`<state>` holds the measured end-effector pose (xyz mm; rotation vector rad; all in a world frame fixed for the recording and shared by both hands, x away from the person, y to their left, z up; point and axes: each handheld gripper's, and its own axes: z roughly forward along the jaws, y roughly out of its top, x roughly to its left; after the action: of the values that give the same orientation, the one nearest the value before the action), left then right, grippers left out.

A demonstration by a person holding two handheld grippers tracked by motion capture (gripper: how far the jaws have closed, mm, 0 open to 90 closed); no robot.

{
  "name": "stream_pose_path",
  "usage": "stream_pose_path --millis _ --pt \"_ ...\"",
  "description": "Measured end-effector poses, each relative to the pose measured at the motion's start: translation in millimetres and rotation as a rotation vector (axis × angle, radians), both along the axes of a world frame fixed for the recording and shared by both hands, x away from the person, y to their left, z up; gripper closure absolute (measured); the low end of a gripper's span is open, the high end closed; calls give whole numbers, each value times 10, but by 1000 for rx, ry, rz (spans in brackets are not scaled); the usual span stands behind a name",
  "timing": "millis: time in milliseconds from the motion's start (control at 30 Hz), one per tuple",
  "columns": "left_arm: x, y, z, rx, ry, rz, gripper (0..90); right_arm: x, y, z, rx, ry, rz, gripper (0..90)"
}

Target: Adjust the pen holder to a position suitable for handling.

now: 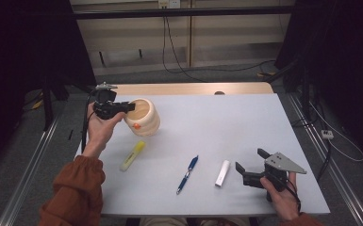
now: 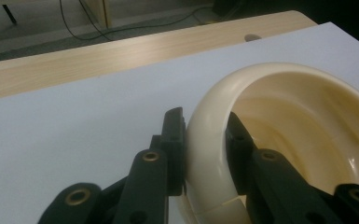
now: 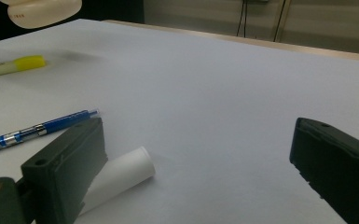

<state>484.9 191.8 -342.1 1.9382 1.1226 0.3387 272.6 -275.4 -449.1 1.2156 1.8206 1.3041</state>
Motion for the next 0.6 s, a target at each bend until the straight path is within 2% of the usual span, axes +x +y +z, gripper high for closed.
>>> stream_pose_path --millis 200,300,400,600 --pt "-59 -109 3 -19 4 -12 750 3 2 -1 -1 0 0 31" --pt "-73 -160 -21 -31 26 -5 751 4 0 -2 -1 1 0 30" --pt "-109 -245 -35 -18 25 -28 750 3 0 -2 -1 0 1 30" --pt "-178 -441 -42 -22 12 -59 750 3 4 -1 -2 2 1 30"
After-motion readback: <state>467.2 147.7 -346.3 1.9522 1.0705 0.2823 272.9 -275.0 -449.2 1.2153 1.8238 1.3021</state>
